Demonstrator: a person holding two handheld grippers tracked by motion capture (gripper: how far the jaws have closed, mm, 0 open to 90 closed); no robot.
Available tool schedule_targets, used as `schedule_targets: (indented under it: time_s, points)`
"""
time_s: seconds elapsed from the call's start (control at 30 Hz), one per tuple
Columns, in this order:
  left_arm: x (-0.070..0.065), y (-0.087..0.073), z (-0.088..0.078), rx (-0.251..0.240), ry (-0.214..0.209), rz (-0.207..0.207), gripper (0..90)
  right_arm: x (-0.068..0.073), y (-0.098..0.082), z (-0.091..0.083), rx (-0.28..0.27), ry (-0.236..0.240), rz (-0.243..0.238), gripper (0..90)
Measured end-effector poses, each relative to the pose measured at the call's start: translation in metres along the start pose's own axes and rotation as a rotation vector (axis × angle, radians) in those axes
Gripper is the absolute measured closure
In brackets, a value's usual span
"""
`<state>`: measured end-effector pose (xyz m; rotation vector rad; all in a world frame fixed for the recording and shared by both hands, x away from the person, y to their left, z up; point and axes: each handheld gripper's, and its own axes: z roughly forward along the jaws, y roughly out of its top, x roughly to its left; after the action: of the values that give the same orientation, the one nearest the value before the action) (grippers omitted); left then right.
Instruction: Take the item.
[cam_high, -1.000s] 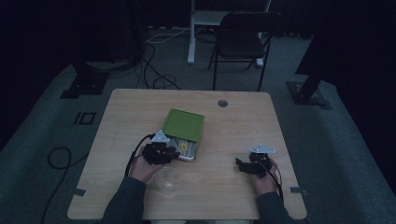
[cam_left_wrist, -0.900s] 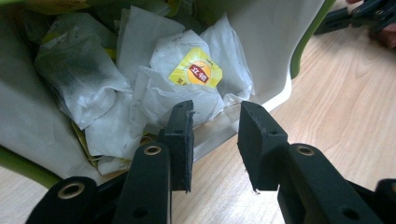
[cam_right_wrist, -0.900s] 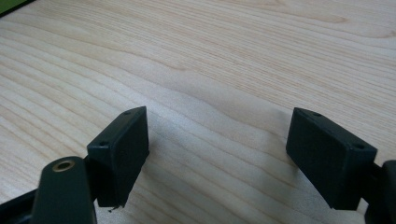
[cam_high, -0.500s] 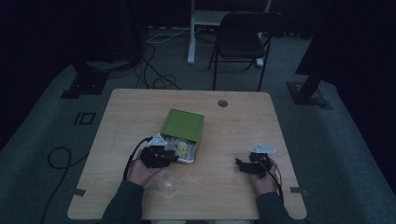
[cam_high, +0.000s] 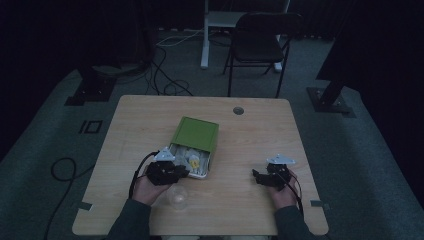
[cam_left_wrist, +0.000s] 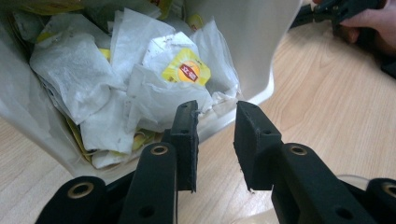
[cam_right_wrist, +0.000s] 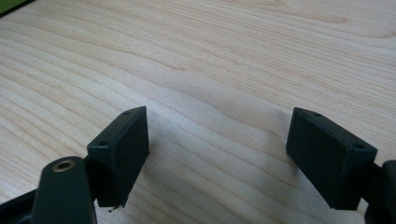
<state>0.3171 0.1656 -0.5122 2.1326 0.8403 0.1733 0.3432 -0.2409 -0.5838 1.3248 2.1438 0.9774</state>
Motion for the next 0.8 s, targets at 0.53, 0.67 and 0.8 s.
schedule_targets:
  time_s: [0.53, 0.67, 0.8]
  points:
    - [0.009, 0.006, -0.008, -0.077, 0.058, -0.027, 65.3, 0.0, 0.0, 0.0, 0.0, 0.0, 0.0, 21.0]
    - [0.006, 0.012, -0.009, -0.071, 0.076, -0.007, 62.3, 0.0, 0.0, 0.0, 0.0, 0.0, 0.0, 21.0]
    - [0.004, 0.02, -0.008, -0.075, 0.11, 0.01, 60.1, 0.0, 0.0, 0.0, 0.0, 0.0, 0.0, 20.9]
